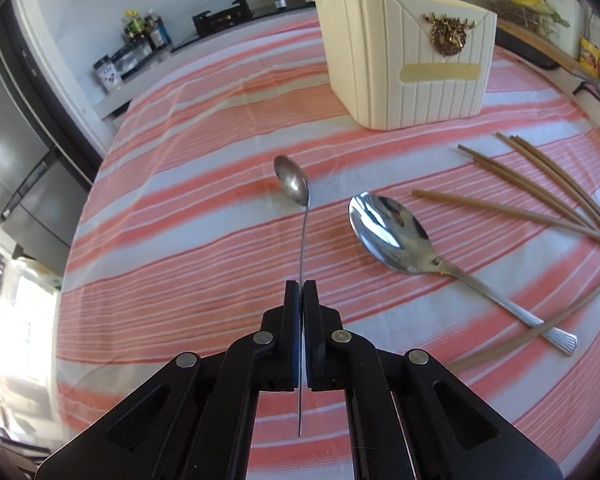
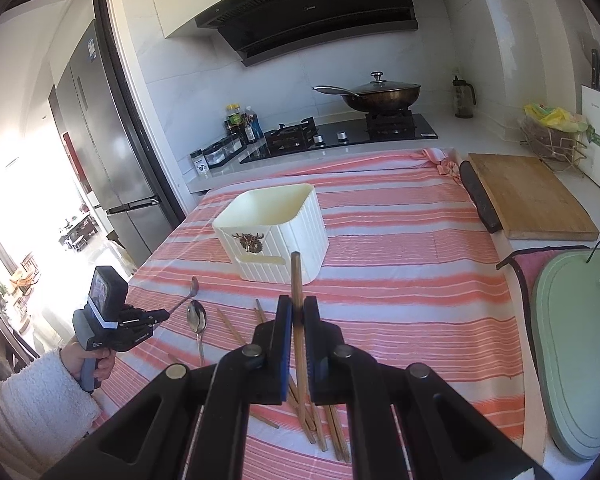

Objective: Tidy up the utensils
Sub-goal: 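Lift the spoon with the left tool while the right tool carries the chopstick toward the white box, then lower the spoon into the white box and open the left tool while the right tool releases the chopstick inside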

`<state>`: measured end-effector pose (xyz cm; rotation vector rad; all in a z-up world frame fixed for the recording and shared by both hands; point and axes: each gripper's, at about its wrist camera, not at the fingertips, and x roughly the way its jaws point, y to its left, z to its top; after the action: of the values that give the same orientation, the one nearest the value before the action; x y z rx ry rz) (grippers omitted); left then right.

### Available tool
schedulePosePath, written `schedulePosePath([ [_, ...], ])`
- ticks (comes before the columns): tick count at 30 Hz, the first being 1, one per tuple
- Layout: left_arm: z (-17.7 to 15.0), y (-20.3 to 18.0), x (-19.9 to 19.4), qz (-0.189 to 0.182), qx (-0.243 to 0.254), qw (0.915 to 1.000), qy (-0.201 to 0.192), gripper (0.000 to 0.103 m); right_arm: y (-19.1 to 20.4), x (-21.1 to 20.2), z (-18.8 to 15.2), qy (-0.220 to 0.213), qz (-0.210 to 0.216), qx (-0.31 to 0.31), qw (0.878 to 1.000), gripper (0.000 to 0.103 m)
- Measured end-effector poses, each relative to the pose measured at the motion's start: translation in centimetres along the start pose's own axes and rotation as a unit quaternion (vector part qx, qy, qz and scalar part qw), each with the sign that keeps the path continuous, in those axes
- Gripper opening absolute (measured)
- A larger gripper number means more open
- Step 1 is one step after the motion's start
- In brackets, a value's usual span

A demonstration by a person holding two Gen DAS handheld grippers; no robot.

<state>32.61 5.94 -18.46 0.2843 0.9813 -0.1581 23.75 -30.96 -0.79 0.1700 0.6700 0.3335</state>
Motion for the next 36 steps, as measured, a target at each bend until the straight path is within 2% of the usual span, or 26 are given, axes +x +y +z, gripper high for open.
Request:
schedulePosePath([
  [2,-0.1,1.1,0.3,-0.038,-0.03,0.9988,0.011,0.006,0.2,0.0,0.0,0.0,0.002,-0.001,1.0,0.006],
  [4,0.3,2.5,0.2,-0.074,-0.068,0.9949,0.007,0.025,0.4,0.1,0.1,0.001,0.002,-0.004,1.0,0.006],
  [5,0.8,3.0,0.2,-0.086,-0.082,0.9929,0.005,0.047,0.4,0.2,0.1,0.002,0.003,-0.004,1.0,0.006],
  [6,1.4,3.4,0.3,-0.094,-0.091,0.9914,0.002,0.062,0.4,0.3,0.1,0.003,0.003,-0.004,1.0,0.006],
  [8,2.7,3.6,0.6,-0.104,-0.099,0.9896,-0.002,0.067,0.4,0.5,0.2,0.005,0.003,-0.005,1.0,0.006],
  [13,6.1,1.7,3.2,-0.092,-0.085,0.992,0.014,0.067,0.4,1.5,0.4,0.011,0.003,-0.001,1.0,0.006],
  [17,7.7,0.4,5.7,-0.075,-0.071,0.9938,0.041,0.066,0.5,1.7,0.3,0.013,0.002,-0.004,1.0,0.006],
  [19,7.8,0.0,6.6,-0.072,-0.068,0.9936,0.055,0.061,0.5,1.8,0.5,0.013,0.001,-0.006,1.0,0.006],
  [20,7.8,0.0,6.5,-0.07,-0.067,0.9942,0.047,0.054,0.4,1.7,0.5,0.013,0.001,-0.005,1.0,0.006],
  [21,7.7,-0.1,6.3,-0.073,-0.066,0.9942,0.044,0.036,0.3,1.7,0.6,0.013,0.001,-0.004,1.0,0.006],
  [23,7.5,-0.1,6.0,-0.083,-0.062,0.9939,0.039,0.036,0.2,1.7,0.7,0.012,-0.001,-0.003,1.0,0.006],
  [25,7.1,-0.2,5.5,-0.074,-0.055,0.9954,0.027,0.036,0.1,1.8,0.8,0.013,-0.002,-0.003,1.0,0.006],
  [29,6.5,0.4,2.3,-0.08,-0.073,0.9941,-0.014,0.036,0.3,1.9,1.4,0.009,-0.003,-0.002,1.0,0.006],
  [36,4.6,2.5,-8.6,-0.102,-0.108,0.9816,-0.12,0.036,2.1,0.2,3.5,-0.019,-0.003,-0.024,1.0,0.006],
])
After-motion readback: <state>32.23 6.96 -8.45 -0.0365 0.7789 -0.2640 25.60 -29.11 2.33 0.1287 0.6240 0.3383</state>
